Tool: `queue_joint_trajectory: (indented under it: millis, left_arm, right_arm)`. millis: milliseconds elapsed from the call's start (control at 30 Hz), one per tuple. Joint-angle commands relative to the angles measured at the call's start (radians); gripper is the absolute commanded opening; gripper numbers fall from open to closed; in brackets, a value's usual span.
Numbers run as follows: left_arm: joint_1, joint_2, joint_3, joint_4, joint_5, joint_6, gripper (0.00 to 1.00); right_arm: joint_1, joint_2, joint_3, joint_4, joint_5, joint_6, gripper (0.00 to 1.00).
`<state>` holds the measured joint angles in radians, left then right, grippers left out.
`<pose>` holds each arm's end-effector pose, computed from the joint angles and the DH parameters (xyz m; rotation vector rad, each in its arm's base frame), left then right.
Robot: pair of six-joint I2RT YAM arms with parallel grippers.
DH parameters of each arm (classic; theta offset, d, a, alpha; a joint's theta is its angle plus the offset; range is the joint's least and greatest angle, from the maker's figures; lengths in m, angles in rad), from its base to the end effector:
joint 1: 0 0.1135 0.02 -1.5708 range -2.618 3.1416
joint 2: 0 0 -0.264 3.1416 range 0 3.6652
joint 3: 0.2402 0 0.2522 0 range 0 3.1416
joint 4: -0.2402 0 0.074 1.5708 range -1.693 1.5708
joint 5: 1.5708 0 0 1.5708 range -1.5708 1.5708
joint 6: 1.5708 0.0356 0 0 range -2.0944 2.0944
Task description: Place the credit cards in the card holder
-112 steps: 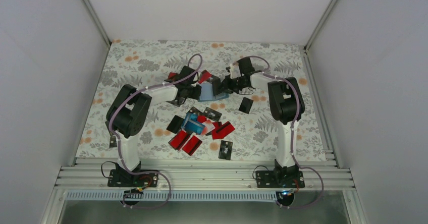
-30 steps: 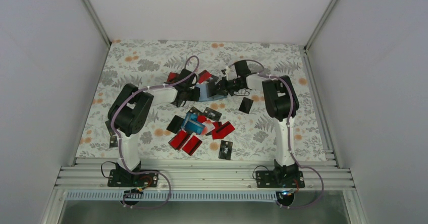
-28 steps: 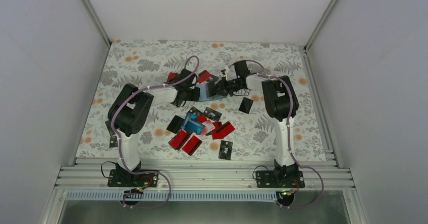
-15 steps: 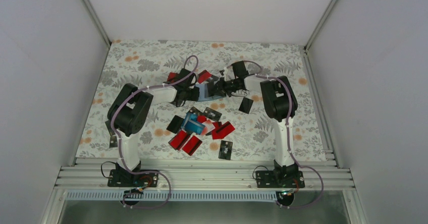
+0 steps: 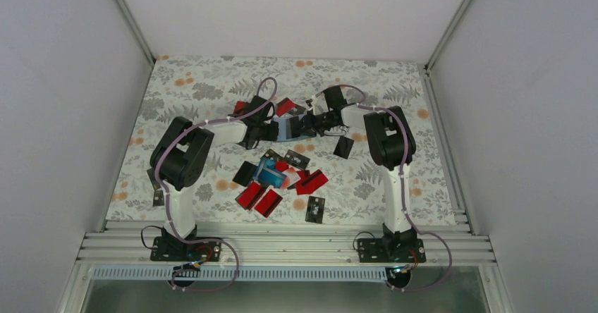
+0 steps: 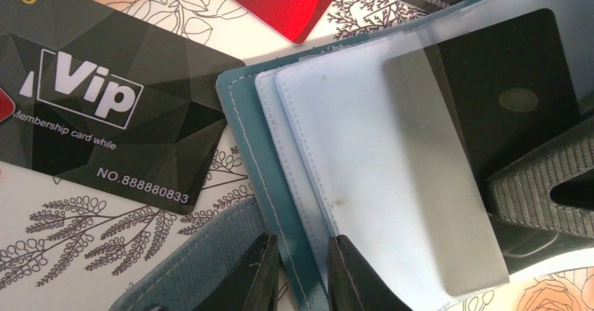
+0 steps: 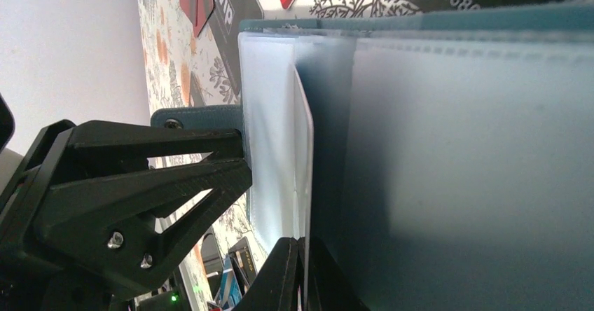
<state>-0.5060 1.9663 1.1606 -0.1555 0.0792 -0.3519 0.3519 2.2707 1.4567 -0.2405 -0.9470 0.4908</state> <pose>0.3462 -0.1950 0.1322 0.2312 2.5757 -0.4315 0.4112 0.1818 0.0961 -0.1742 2.6763 1.5297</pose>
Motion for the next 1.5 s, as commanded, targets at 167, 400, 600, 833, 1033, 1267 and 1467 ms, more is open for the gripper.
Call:
queue_joint_trajectory:
  millis: [167, 400, 600, 833, 1033, 1267, 1467]
  left_arm:
    - [0.003, 0.016, -0.003, -0.058, 0.0, 0.018, 0.19]
    - [0.003, 0.017, -0.002, -0.058, 0.007, 0.018, 0.19]
    - [0.003, 0.022, -0.006, -0.053, 0.013, 0.015, 0.19]
    - [0.002, 0.022, -0.009, -0.052, 0.014, 0.021, 0.19]
    - [0.002, 0.023, -0.018, -0.042, 0.022, 0.019, 0.19]
    - [0.002, 0.028, -0.015, -0.042, 0.025, 0.024, 0.19]
    - [0.002, 0.029, -0.015, -0.042, 0.021, 0.022, 0.19]
  right_arm:
    - [0.003, 0.01, 0.0, -0.075, -0.042, -0.057, 0.04]
    - [0.012, 0.044, 0.044, -0.051, -0.04, -0.013, 0.04]
    - [0.04, 0.053, 0.049, -0.017, -0.02, 0.042, 0.04]
    - [0.058, 0.085, 0.087, -0.042, -0.042, 0.023, 0.04]
    - [0.076, 0.108, 0.118, -0.064, -0.074, -0.002, 0.04]
    - [0.084, 0.119, 0.172, -0.17, -0.071, -0.086, 0.05]
    - [0.075, 0.05, 0.181, -0.244, 0.092, -0.121, 0.31]
